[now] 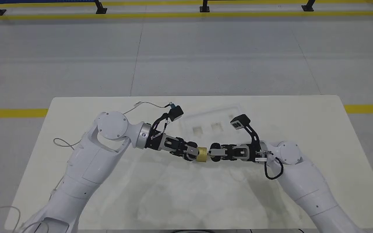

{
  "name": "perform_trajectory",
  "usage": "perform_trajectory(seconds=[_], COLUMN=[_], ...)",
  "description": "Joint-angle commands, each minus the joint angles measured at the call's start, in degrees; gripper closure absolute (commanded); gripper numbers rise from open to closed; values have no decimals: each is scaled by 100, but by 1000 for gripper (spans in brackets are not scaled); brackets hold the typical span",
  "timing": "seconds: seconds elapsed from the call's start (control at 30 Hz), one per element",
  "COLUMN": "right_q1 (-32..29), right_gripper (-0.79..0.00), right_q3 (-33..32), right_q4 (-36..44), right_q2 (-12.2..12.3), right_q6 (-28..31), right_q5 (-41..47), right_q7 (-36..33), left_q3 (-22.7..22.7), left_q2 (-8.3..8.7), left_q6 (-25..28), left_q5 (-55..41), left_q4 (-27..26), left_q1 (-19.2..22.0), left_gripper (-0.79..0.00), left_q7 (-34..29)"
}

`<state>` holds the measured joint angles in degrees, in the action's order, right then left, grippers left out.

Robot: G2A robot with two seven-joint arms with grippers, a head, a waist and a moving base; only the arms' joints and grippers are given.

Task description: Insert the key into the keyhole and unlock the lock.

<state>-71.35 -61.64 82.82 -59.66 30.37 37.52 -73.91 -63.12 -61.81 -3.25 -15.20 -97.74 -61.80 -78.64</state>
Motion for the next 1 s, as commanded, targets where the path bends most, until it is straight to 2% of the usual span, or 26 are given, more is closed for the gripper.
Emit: perform_trajectory(seconds=[0.0, 0.53, 0.97], right_q1=[-2, 31, 40], right_gripper=[0, 0, -83], right_q3=[-4, -16, -9], right_q4=[2, -16, -27], right_q2=[1, 1, -3], right_q6=[11, 26, 13], right_q5=[6, 64, 56], right_q7=[11, 25, 13], left_q3=[0, 0, 0], left_q2=[0, 0, 0], left_q6=[0, 0, 0], left_q5=[0, 0, 0], left_q4=[0, 0, 0], left_q1=[0, 0, 0], left_gripper=[0, 0, 0], left_q7=[0, 0, 0])
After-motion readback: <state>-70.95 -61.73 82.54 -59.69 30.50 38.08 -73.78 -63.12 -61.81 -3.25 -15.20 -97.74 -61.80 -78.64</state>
